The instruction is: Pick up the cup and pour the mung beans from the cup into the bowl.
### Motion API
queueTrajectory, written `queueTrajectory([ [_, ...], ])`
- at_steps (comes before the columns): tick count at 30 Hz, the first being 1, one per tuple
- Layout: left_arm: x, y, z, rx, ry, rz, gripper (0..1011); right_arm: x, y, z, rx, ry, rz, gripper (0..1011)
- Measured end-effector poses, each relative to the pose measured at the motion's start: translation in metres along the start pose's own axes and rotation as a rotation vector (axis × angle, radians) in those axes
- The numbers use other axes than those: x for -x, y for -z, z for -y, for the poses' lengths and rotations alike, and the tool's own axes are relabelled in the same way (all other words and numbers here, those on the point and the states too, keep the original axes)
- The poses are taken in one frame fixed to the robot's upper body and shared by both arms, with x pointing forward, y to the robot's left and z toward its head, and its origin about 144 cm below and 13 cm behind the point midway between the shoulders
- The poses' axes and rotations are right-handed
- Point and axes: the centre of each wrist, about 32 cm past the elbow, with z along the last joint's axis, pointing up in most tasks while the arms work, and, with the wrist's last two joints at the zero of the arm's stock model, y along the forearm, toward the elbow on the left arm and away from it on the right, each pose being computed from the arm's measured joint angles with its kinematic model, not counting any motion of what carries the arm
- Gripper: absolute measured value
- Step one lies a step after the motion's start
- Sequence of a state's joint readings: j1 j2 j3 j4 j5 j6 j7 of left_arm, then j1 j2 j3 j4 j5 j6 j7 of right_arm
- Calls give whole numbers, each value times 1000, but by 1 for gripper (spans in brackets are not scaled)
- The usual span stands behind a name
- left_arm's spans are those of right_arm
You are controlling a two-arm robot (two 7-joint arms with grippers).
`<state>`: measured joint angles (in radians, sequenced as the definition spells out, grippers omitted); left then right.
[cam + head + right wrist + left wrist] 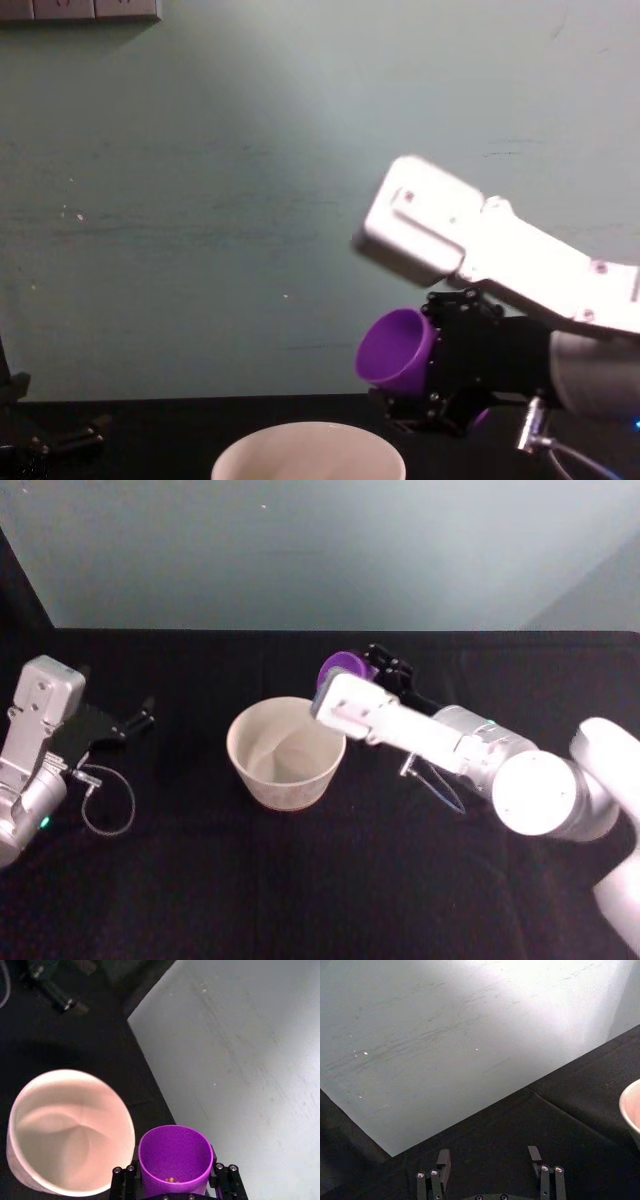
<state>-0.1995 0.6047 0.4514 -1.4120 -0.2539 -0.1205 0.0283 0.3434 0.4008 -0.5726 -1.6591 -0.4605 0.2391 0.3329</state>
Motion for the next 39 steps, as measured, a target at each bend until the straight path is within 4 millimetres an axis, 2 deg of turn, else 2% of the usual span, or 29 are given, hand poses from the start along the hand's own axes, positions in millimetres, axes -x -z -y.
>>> queueTrajectory([
  [17, 0, 0, 0, 0, 0, 0, 1000, 15, -35, -21, 62, -41, 348, 726],
  [26, 0, 0, 0, 0, 0, 0, 1000, 25, -45, -28, 105, -46, 501, 726],
  [39, 0, 0, 0, 0, 0, 0, 1000, 32, -51, -34, 125, -40, 610, 726],
])
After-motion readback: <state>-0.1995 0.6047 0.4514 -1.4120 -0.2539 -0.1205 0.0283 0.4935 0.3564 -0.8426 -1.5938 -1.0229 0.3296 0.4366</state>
